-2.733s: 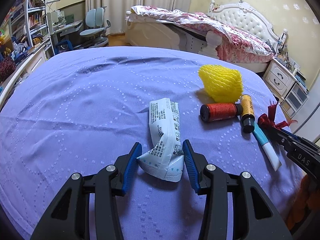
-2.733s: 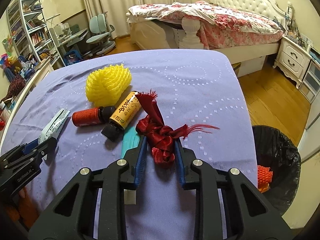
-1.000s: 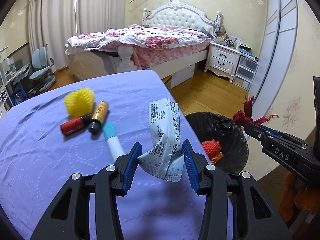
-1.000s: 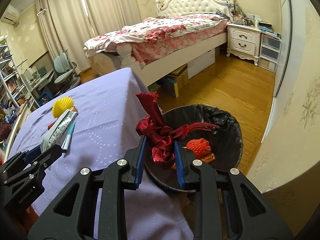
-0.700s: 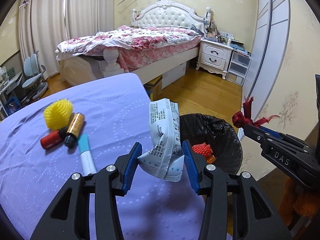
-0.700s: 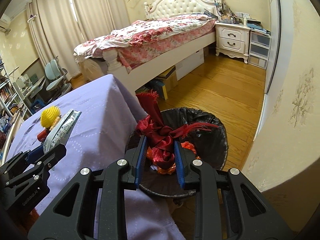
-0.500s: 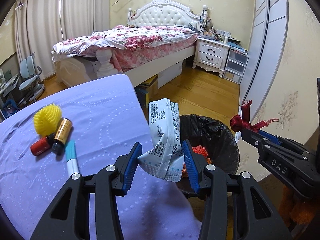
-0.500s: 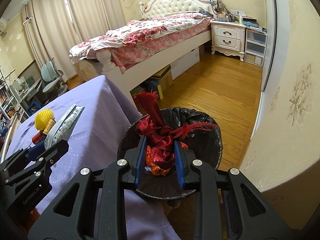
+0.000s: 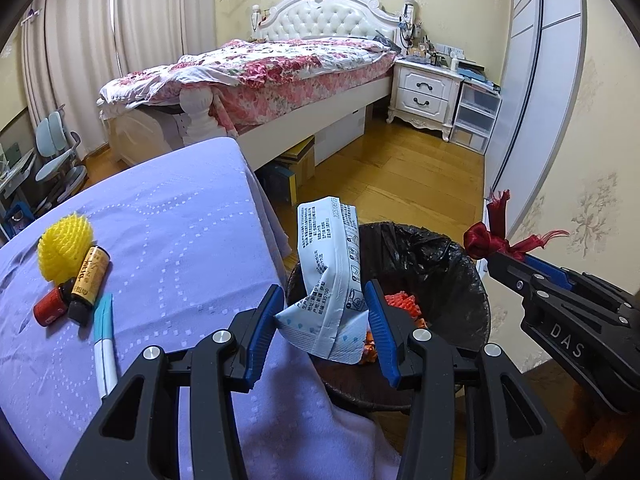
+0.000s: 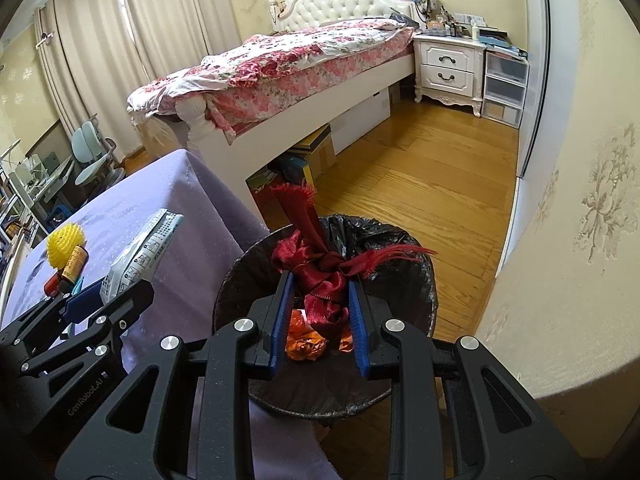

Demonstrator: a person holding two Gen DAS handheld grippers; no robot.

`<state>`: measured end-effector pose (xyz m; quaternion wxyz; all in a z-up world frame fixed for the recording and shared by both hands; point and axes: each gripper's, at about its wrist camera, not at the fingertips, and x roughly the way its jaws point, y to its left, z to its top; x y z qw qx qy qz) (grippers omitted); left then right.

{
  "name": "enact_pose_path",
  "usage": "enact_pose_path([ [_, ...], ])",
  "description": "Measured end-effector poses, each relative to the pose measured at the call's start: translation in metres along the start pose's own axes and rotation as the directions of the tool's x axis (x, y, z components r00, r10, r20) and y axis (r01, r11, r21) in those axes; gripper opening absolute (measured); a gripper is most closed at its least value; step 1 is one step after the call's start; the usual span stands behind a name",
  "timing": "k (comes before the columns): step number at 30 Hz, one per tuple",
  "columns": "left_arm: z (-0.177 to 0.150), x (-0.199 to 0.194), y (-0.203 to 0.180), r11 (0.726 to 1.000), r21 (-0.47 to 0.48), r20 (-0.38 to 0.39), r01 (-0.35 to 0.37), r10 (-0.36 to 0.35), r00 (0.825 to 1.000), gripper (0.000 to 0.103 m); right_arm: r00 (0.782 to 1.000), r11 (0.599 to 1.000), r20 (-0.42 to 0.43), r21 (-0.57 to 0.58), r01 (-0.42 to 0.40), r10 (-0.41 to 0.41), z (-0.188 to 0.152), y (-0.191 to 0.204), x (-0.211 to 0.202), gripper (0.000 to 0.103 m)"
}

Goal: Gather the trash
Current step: 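Carry the paper packet and red ribbon over the bin with both tools, then open both tools to drop the packet and ribbon into the bin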

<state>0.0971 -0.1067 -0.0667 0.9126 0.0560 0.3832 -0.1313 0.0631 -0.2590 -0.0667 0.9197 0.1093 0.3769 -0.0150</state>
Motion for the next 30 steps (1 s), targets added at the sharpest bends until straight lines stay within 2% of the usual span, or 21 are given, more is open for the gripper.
enact_pose_path([
  [10,0.009,0.011,-0.01,1.0,0.015,-0.021,0.006,-0.006,1.0,0.047,1.0,1.0,-0.022,0.018,0.008,-0.008,0.004,-0.005,0.015,0.028],
  [11,0.008,0.012,-0.01,1.0,0.016,-0.03,0.006,-0.005,1.0,0.049,1.0,1.0,-0.028,0.023,0.003,-0.003,0.004,-0.007,0.016,0.028],
  [12,0.009,0.013,-0.011,1.0,0.015,-0.033,0.002,-0.002,0.999,0.056,1.0,1.0,-0.029,0.03,0.005,-0.004,0.004,-0.008,0.017,0.031],
  [14,0.007,0.012,-0.01,1.0,0.007,-0.028,-0.002,0.002,1.0,0.063,1.0,0.999,-0.025,0.039,0.015,-0.014,0.005,-0.01,0.017,0.037],
  [19,0.006,0.008,-0.007,1.0,-0.011,-0.019,-0.005,0.005,1.0,0.071,1.0,0.998,-0.02,0.056,0.025,-0.024,0.004,-0.013,0.017,0.043],
  [30,0.001,-0.002,0.004,0.999,-0.05,-0.02,-0.018,0.017,1.0,0.073,0.999,0.998,-0.029,0.056,0.02,-0.019,-0.005,-0.011,0.012,0.052],
])
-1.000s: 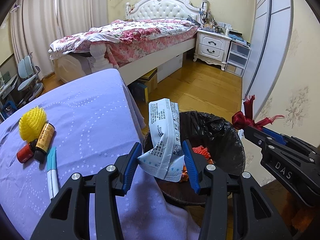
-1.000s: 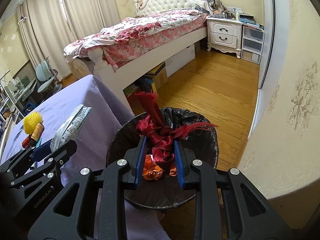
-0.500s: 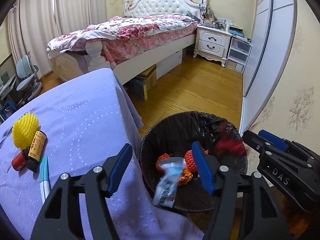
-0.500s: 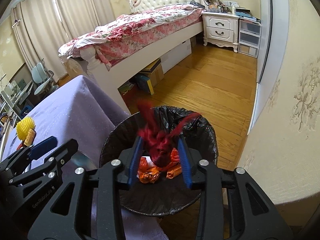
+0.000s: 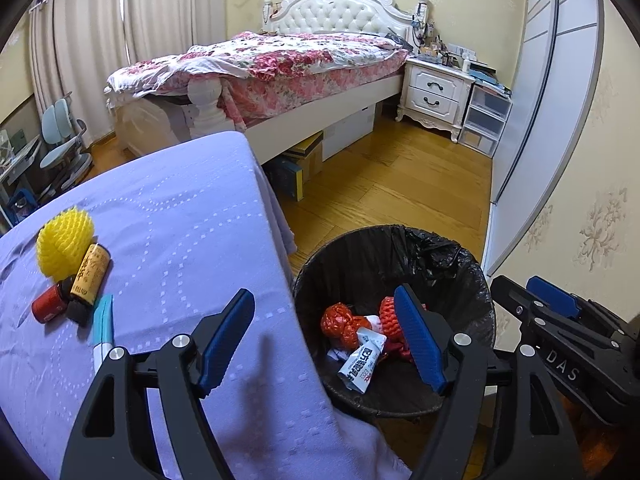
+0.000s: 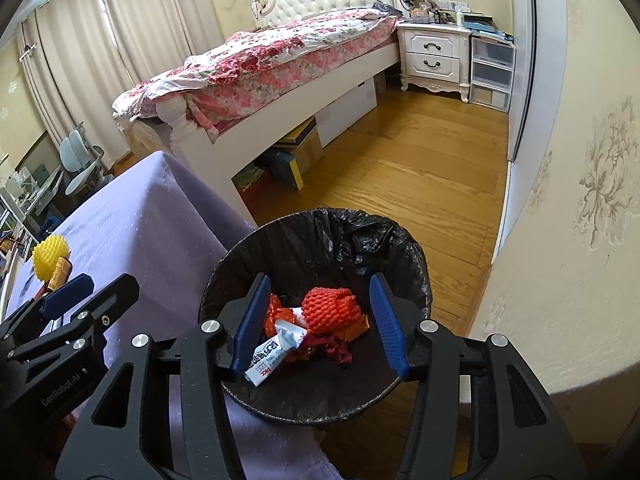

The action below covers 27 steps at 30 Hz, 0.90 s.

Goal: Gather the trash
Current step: 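Open both tools to drop the packet and ribbon into the bin, then move both tools back over the table toward the remaining trash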

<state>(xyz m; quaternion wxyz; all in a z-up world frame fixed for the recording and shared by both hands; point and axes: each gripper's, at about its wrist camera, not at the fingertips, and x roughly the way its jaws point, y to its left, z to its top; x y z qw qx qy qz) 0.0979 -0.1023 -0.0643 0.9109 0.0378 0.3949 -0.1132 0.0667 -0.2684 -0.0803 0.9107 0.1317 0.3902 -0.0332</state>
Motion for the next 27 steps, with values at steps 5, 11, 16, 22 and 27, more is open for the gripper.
enact_pose_path([
  [5,-0.006,-0.007,0.009,1.0,-0.018,0.003,-0.01,0.01,1.0,0.073,1.0,1.0,-0.005,-0.011,-0.001,0.001,-0.005,0.005,-0.002,0.053],
  [11,-0.01,-0.017,0.022,0.999,-0.036,0.012,-0.03,0.031,0.999,0.073,1.0,1.0,-0.004,-0.019,-0.004,0.004,-0.007,0.015,-0.006,0.053],
  [16,-0.012,-0.031,0.041,0.997,-0.057,0.034,-0.055,0.057,0.998,0.073,1.0,0.999,0.004,-0.049,-0.021,0.021,-0.008,0.029,-0.01,0.054],
  [22,-0.02,-0.046,0.076,0.989,-0.11,0.038,-0.098,0.103,0.994,0.073,0.998,0.991,-0.002,-0.112,-0.067,0.067,-0.011,0.063,-0.012,0.054],
  [27,-0.031,-0.056,0.111,0.975,-0.163,0.021,-0.15,0.156,0.988,0.073,0.995,0.982,-0.016,-0.157,-0.102,0.101,-0.015,0.09,-0.015,0.054],
])
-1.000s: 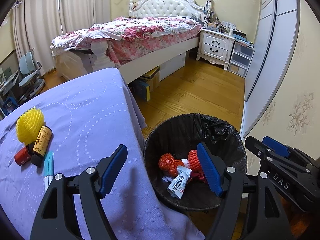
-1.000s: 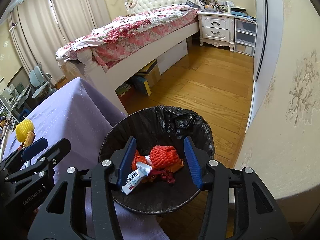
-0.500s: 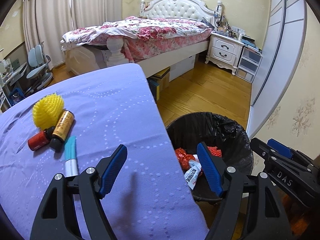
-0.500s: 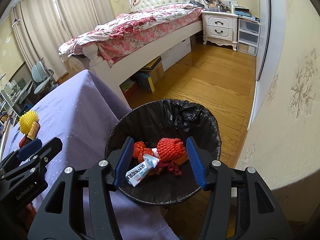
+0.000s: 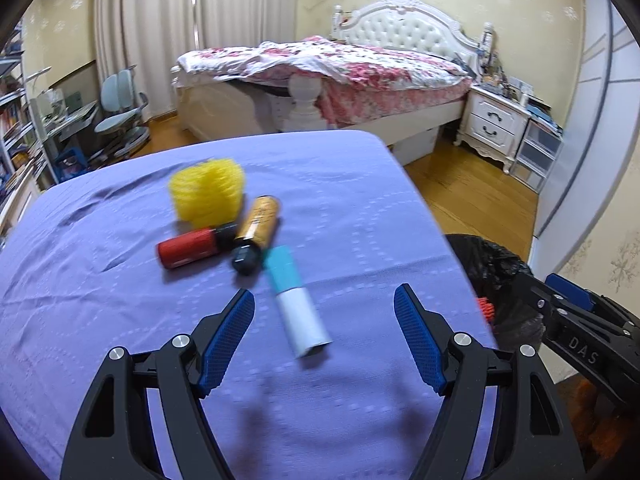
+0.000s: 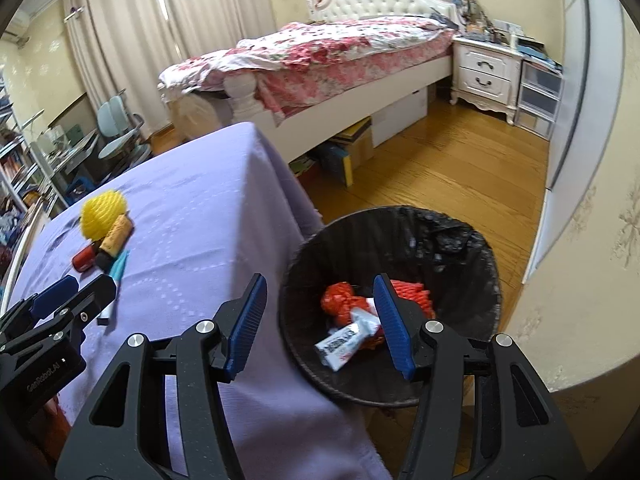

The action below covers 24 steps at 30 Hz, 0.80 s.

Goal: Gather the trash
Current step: 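Move both tools back over the table toward the remaining trash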

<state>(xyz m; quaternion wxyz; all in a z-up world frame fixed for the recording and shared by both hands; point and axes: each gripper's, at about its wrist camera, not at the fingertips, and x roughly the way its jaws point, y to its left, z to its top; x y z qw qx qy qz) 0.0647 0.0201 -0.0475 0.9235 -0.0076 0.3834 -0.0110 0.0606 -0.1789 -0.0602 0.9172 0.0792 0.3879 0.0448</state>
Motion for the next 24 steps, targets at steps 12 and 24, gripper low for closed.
enact_pose_path([
  [12,-0.014,-0.01,0.074,0.988,-0.105,-0.006,-0.117,0.117,0.993,0.073,0.996,0.987,-0.033,-0.131,-0.089,0.086,-0.006,0.076,0.005,0.054],
  [24,-0.027,-0.014,0.123,0.968,-0.165,-0.032,-0.191,0.188,0.982,0.073,0.989,0.963,-0.062,-0.228,-0.144,0.133,-0.015,0.135,0.011,0.059],
])
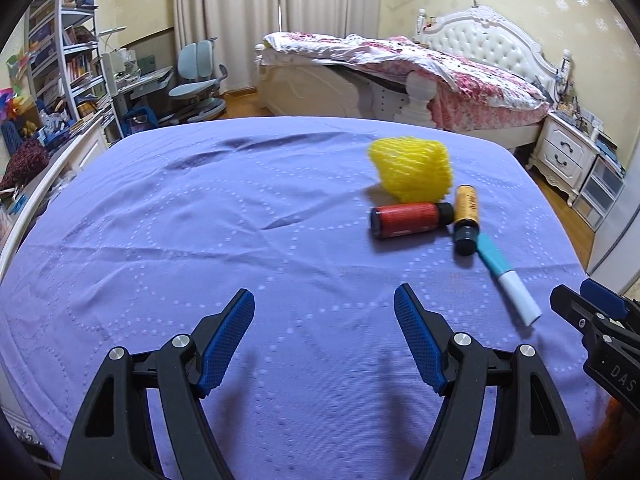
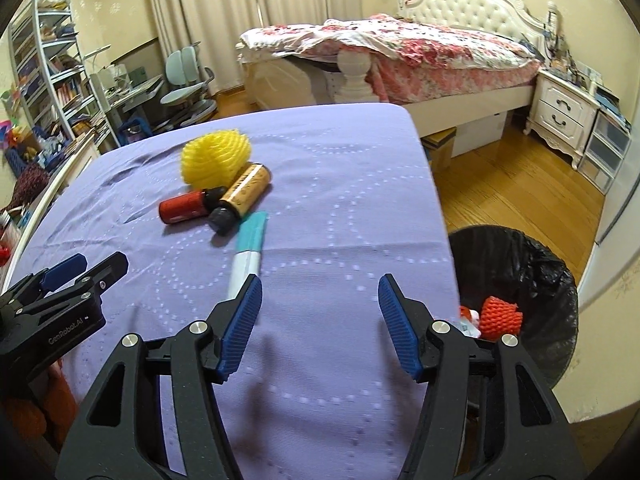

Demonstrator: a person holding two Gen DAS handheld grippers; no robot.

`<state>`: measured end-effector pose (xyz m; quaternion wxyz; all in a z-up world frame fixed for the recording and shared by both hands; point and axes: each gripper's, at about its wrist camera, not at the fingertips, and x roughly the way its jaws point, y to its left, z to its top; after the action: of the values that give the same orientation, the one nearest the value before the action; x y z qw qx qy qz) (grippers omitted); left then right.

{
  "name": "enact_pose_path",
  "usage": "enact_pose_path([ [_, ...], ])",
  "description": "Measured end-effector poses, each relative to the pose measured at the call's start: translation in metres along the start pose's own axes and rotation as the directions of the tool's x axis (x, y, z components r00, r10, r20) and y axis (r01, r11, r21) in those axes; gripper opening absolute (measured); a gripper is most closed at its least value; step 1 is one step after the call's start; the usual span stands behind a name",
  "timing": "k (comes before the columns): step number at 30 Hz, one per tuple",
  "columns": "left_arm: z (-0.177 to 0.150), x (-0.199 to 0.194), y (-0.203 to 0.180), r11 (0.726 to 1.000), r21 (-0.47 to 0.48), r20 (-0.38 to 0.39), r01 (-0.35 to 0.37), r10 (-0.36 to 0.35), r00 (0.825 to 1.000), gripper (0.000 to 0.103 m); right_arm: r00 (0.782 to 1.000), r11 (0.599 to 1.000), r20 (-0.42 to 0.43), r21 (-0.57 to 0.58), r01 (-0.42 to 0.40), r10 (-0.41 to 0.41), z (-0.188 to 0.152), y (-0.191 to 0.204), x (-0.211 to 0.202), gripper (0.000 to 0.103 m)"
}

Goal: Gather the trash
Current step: 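Move both tools back over the table toward the remaining trash, then grasp the teal-and-white tube with the right tool, then grasp the red bottle with the left tool while the right tool holds the tube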

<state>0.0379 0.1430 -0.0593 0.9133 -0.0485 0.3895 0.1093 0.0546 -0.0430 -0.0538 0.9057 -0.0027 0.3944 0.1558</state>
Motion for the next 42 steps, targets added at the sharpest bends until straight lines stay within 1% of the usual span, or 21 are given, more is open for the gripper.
enact_pose_path([
  [5,-0.003,0.004,0.011,1.0,-0.012,-0.008,-0.014,0.014,1.0,0.073,1.0,0.999,-0.011,-0.042,-0.018,0.018,0.005,0.022,0.01,0.059],
  [9,-0.002,0.005,0.016,1.0,-0.026,-0.016,0.0,0.0,1.0,0.073,0.999,0.997,-0.023,-0.075,-0.024,0.023,0.008,0.037,0.018,0.059],
  [10,-0.002,0.005,0.016,1.0,-0.026,-0.016,0.001,-0.002,1.0,0.074,0.999,0.996,-0.026,-0.087,-0.026,0.023,0.009,0.042,0.02,0.057],
  [11,-0.001,0.006,0.016,1.0,-0.023,-0.015,0.003,-0.003,1.0,0.074,0.999,0.995,-0.033,-0.098,-0.026,0.022,0.01,0.046,0.023,0.055],
  [13,0.0,0.007,0.015,1.0,-0.013,-0.017,0.007,-0.007,1.0,0.074,0.998,0.994,-0.05,-0.108,-0.03,0.025,0.011,0.05,0.027,0.045],
  [14,0.0,0.008,0.014,1.0,-0.008,-0.018,0.008,-0.008,1.0,0.074,0.998,0.993,-0.061,-0.113,-0.028,0.021,0.011,0.052,0.03,0.043],
  [16,0.002,0.009,0.013,1.0,0.0,-0.017,0.013,-0.013,1.0,0.074,0.997,0.993,-0.075,-0.116,-0.025,0.017,0.011,0.052,0.033,0.034],
  [17,0.002,0.01,0.012,1.0,0.002,-0.017,0.016,-0.016,1.0,0.074,0.997,0.993,-0.077,-0.115,-0.025,0.016,0.011,0.054,0.033,0.032],
  [19,0.004,0.012,0.01,1.0,0.007,-0.021,0.02,-0.02,1.0,0.074,0.997,0.993,-0.078,-0.111,-0.025,0.016,0.011,0.054,0.034,0.023],
  [21,0.007,0.016,0.008,1.0,0.012,-0.025,0.026,-0.026,0.999,0.074,0.997,0.994,-0.077,-0.107,-0.024,0.016,0.01,0.054,0.035,0.018],
  [32,0.021,0.031,-0.012,0.997,0.069,-0.025,0.047,-0.046,0.999,0.075,0.998,0.999,-0.067,-0.045,0.005,-0.008,0.023,0.028,0.048,0.017],
  [42,0.033,0.042,-0.03,0.991,0.118,-0.022,0.06,-0.058,0.998,0.076,0.998,1.0,-0.067,-0.02,-0.004,0.003,0.034,0.016,0.055,0.017],
])
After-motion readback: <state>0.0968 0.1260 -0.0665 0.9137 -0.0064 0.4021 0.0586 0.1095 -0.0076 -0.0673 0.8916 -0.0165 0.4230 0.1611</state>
